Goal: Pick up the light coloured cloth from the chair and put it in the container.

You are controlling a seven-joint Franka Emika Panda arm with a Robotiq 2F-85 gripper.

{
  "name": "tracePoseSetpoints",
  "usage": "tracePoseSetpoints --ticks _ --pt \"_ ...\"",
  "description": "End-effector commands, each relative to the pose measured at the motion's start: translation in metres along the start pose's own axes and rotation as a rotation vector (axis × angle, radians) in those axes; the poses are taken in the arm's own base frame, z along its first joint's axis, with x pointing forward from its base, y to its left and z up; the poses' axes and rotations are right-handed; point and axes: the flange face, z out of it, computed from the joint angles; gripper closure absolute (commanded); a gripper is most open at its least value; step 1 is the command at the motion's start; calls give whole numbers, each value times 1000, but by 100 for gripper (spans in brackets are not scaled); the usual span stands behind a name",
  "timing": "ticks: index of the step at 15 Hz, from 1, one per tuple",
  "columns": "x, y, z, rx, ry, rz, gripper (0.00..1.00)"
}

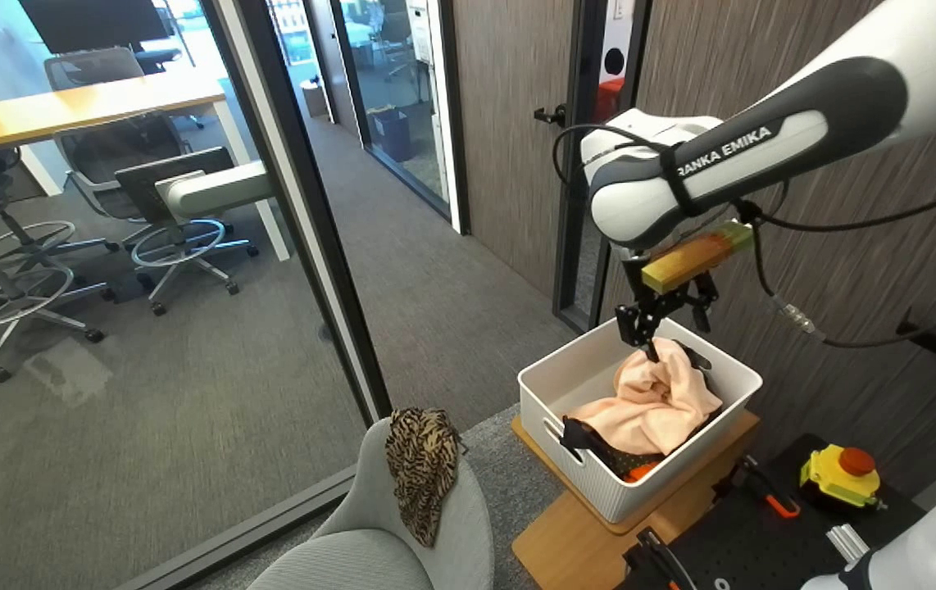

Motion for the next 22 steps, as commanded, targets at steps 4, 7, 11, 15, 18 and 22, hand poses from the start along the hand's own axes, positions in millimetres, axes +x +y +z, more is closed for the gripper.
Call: tracePoseSetpoints --ticks 4,7,11,15,18,22 --pt "-97 7 -52 92 174 -122 0" --pt "-115 15 -59 100 254 -193 0" --pt "-132 18 -58 90 304 -263 0" --pt "-141 24 -55 110 329 -276 0" --pt "-146 25 -53 124 338 -270 0" --pt "-139 24 -49 100 294 -252 0"
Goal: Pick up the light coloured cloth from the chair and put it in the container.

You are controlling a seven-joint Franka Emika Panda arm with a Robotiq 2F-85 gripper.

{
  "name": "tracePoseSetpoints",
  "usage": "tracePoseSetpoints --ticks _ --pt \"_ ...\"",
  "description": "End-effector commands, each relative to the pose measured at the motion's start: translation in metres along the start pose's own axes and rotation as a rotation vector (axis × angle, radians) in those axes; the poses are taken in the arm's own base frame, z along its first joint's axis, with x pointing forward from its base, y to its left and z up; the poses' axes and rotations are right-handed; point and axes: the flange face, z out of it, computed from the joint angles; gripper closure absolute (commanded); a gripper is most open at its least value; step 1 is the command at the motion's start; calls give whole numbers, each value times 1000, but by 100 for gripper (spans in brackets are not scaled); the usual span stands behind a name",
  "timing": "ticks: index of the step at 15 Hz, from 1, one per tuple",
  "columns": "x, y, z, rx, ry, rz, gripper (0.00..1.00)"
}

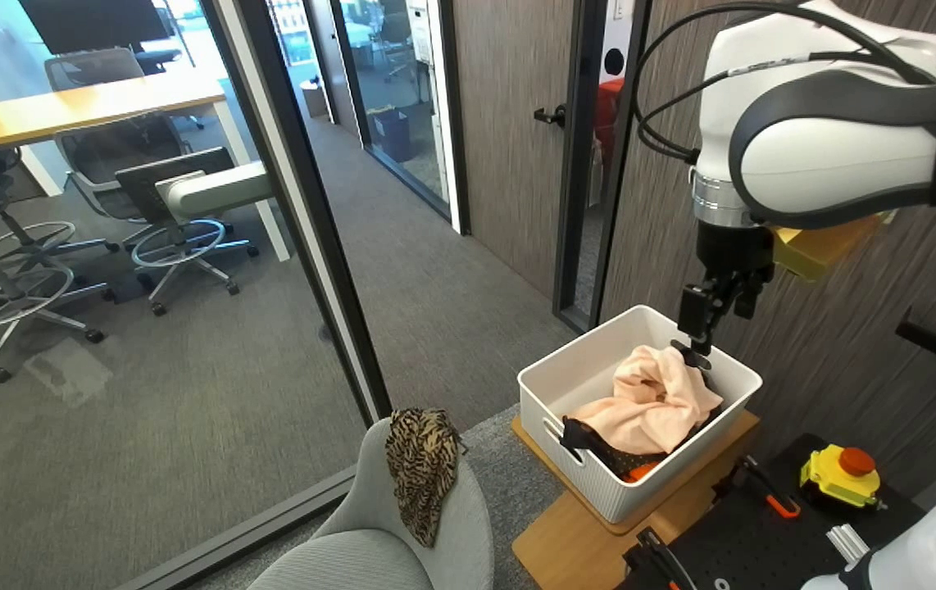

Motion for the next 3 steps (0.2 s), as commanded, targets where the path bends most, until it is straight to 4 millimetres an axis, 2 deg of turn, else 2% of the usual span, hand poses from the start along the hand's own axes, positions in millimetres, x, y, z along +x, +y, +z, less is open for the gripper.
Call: tracePoseSetpoints --ticks 1,3 --pt "0 0 0 0 -3 0 0" --pt "1 0 2 0 -7 -1 0"
